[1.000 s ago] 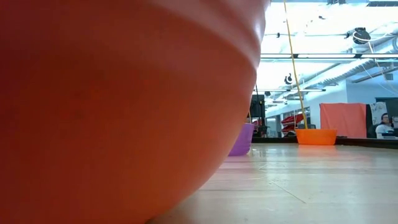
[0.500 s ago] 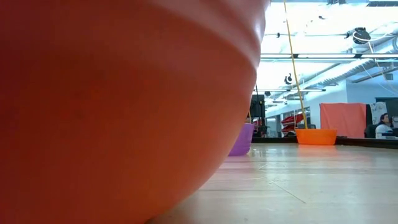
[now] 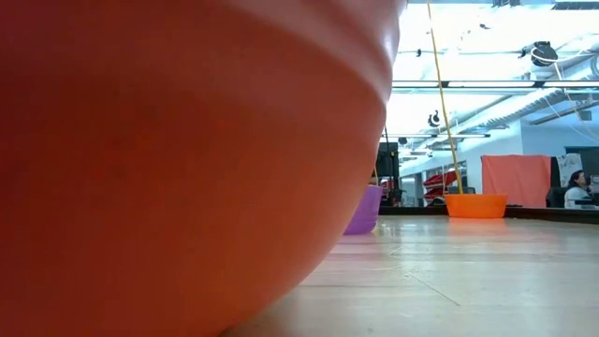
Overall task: Place and stack bowls onto a shelf
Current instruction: Stack the pink bowl on top of the blue bowl on the shelf
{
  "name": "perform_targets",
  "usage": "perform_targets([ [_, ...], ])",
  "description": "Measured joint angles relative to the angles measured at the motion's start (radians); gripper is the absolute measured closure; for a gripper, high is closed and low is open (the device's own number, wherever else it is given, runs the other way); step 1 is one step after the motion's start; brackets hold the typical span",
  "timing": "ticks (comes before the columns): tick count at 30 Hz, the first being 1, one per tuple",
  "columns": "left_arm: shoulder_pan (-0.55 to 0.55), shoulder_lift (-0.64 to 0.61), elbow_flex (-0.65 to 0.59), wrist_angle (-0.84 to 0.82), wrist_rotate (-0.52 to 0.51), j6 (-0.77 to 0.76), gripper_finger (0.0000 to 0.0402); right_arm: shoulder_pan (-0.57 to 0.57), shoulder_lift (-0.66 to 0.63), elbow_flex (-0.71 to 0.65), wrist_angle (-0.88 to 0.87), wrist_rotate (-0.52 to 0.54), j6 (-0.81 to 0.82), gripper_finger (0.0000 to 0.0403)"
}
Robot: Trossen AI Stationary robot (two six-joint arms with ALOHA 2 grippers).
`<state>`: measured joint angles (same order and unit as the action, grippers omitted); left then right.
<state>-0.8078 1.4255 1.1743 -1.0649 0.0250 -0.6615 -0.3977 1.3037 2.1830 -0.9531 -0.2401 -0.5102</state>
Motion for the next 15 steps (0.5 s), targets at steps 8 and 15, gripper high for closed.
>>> perform_targets([
  [8, -0.002, 0.009, -0.066, 0.081, -0.007, -0.031, 0.0325, 0.0, -0.003, 0.0, -0.012, 0.0, 0.0, 0.0289],
  [15, -0.013, 0.009, -0.125, 0.159, 0.002, -0.089, 0.0325, 0.0, -0.003, 0.0, -0.012, 0.0, 0.0, 0.0289],
])
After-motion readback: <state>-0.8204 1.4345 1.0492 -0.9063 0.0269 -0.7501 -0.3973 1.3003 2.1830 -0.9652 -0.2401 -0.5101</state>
